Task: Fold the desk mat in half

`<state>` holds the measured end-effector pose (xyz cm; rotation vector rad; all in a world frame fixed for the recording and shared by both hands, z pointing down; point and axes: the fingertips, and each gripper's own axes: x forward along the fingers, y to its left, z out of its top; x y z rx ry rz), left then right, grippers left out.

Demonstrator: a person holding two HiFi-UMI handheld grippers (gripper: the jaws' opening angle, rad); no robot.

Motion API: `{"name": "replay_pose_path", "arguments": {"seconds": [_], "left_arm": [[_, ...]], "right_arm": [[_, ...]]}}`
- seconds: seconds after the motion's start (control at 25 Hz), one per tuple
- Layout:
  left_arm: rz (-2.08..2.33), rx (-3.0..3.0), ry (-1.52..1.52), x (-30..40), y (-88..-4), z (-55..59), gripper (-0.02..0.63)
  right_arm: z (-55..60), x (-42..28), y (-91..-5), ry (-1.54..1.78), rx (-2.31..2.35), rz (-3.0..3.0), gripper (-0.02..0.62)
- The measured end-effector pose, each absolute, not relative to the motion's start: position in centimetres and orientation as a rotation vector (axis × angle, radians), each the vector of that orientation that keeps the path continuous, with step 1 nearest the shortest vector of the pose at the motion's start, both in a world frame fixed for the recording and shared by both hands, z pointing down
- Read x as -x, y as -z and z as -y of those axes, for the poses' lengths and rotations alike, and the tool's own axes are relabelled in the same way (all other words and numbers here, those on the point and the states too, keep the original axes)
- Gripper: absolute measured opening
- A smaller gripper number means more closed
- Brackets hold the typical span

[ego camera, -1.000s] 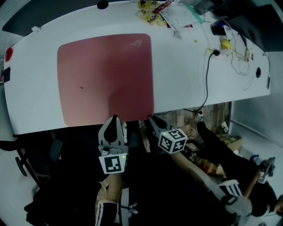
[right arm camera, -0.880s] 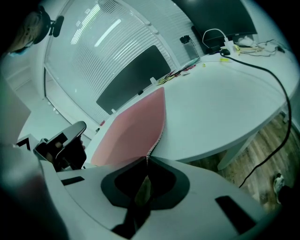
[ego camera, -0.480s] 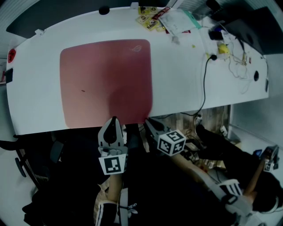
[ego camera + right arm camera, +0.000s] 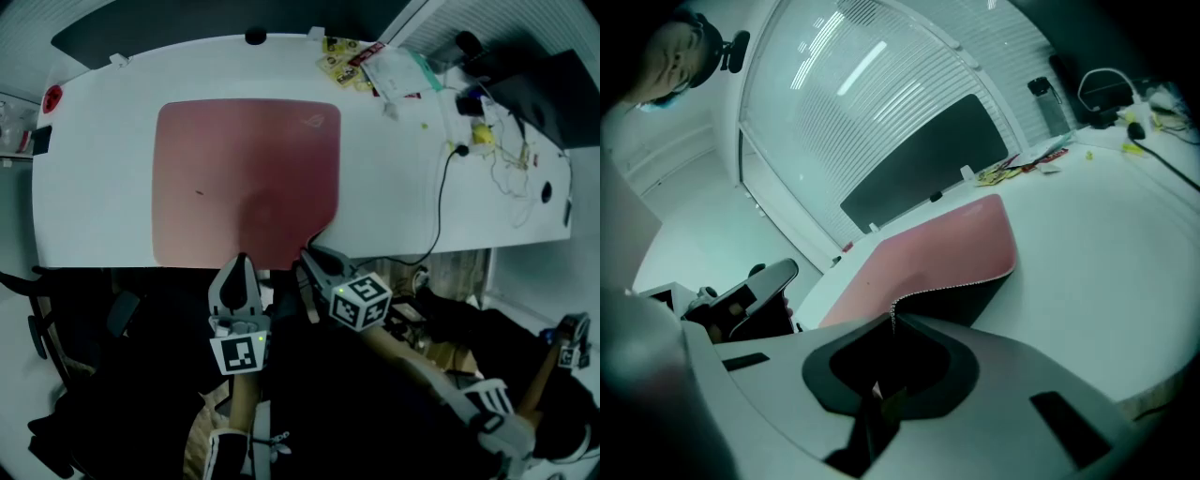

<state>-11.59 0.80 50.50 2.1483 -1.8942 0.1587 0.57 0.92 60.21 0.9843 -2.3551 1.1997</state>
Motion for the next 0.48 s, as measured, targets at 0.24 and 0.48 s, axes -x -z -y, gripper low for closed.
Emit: {"name": "replay_pose_path", "arguments": {"seconds": [0.24,0.48], "left_arm": [[1.972,-2.112,-0.142,13.2,-49.5,-1.1,0.002],[2.044,-2.061,-0.116,14.6,-48.3,-1.3,0.002]], "right_arm": [[1.0,1.3,-58.4,-1.107,-0.935,2.43,0.015],[2.4,3.4,-57.0,-1.07,-0.871,2.476,0.014]]}}
